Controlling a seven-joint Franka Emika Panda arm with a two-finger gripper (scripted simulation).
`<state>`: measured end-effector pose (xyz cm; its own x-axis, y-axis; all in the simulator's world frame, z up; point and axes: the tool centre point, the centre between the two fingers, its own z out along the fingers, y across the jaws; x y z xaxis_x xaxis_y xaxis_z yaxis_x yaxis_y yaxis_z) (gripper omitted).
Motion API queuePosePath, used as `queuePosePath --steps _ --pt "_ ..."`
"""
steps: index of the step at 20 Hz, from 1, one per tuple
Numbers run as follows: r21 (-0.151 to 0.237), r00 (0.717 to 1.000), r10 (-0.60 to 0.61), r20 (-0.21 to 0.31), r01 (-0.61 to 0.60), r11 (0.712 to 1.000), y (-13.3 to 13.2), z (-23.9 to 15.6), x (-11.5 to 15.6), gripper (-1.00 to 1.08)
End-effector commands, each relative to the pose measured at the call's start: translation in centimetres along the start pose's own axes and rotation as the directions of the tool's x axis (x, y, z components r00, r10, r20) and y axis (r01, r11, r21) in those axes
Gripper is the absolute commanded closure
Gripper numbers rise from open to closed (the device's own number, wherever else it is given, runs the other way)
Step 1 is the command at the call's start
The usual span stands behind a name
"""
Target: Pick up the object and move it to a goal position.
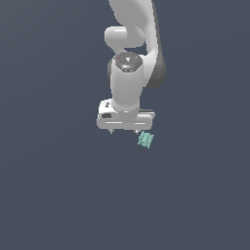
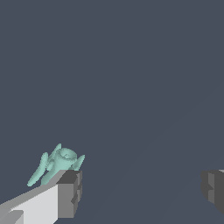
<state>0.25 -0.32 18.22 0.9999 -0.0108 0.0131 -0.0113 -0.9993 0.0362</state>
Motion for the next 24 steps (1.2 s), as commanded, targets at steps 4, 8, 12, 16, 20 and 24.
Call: queuePosePath --steps 4,8,12,16,20,24 --pt "0.005 1.0 0.008 0.007 -0.008 1.0 0.0 0.3 -0.2 -0.92" --pt "0.023 0.999 0.036 0.03 -0.037 0.999 -0.1 1.3 -0.8 -0.92" --pt "0.027 0.998 0.043 0.036 -0.044 0.999 -0.1 1.5 -1.0 -0.92" --pt "0.027 0.998 0.047 0.035 -0.048 0.999 -0.3 1.5 -1.0 -0.92" --pt "0.027 0.997 0.066 0.035 -0.067 0.997 -0.8 1.9 -1.1 -0.92" --pt "0.026 0.994 0.099 0.034 -0.1 0.995 -1.8 2.5 -1.4 -0.92"
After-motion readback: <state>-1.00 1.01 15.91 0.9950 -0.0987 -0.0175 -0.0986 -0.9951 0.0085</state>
